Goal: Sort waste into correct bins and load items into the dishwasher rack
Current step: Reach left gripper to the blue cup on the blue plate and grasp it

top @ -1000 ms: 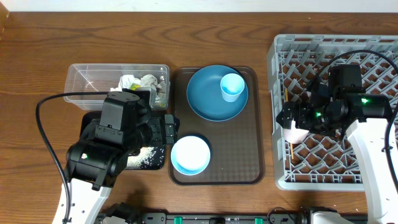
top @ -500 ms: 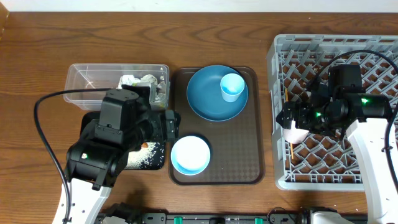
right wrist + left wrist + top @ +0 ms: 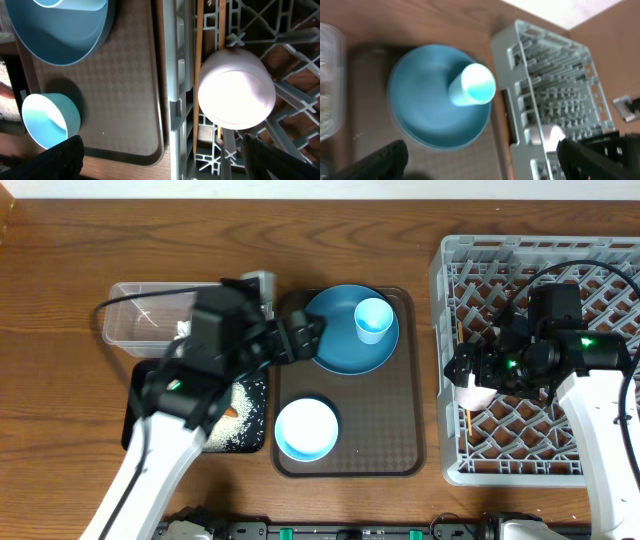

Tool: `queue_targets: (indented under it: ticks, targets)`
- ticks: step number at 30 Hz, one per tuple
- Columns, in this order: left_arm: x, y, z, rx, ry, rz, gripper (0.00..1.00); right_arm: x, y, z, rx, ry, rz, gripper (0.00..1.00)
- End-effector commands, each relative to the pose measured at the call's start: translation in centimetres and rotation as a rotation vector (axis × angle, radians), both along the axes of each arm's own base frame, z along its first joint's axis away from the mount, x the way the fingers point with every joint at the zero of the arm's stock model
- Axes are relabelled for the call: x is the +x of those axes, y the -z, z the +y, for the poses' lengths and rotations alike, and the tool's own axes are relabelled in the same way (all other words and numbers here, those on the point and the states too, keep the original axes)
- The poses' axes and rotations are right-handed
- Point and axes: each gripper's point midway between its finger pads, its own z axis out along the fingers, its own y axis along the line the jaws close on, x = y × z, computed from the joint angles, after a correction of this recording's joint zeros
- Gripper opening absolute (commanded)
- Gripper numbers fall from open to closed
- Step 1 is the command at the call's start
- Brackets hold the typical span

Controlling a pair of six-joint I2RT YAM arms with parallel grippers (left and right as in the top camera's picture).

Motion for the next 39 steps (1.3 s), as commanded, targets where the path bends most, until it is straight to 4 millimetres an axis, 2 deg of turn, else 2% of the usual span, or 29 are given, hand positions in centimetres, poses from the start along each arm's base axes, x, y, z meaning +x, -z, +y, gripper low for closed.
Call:
queue_targets:
  ticks: [1,5,8,12,18,25,27,32,34,37,39]
  targets:
    - [0.5,2.1,-3.4,-0.052,0.038,0.07,0.98,0.4,-0.6,0.1,0.008,0.0,-0.017,0.99]
    - [2.6,4.6,-6.6,-0.045,0.0,0.068,0.98,0.4,-0.6,0.1,0.008,0.0,-0.017,0.99]
    - [4.1,7.1,-7.8,0.009,-0.053,0.044,0.98,0.4,-0.6,0.1,0.008,0.0,-0.017,0.99]
    - [5.7,10.3,-8.1,0.088,-0.128,0.032,0.98,0.4,-0.6,0.1,0.008,0.0,-0.017,0.99]
    - [6.4,14.4,-7.6,0.146,-0.183,0.091,0.98,0.4,-0.6,0.1,0.008,0.0,-0.017,0.99]
    - [7.6,16.4,-8.3,0.135,-0.188,0.074,0.98,0.4,-0.6,0.1,0.008,0.0,-0.017,0.99]
    - [7.8,17.0,-8.0,0.154,-0.203,0.076,0.92,0.4,-0.6,0.1,0.008,0.0,-0.017,0.99]
    - [7.6,18.8,-7.9,0.178,-0.201,0.106,0.85,0.4,-0.6,0.1,0.008,0.0,-0.017,0.99]
    - [7.6,18.8,-7.9,0.178,-0.201,0.106,0.76,0.4,-0.6,0.1,0.008,0.0,-0.017,0.99]
    - [7.8,18.5,-8.1,0.168,-0.202,0.093,0.5,0.4,-0.6,0.1,0.008,0.0,-0.017,0.99]
    - [7.9,18.4,-8.2,0.162,-0.202,0.088,0.39,0.4,-0.6,0.1,0.008,0.0,-0.017,0.99]
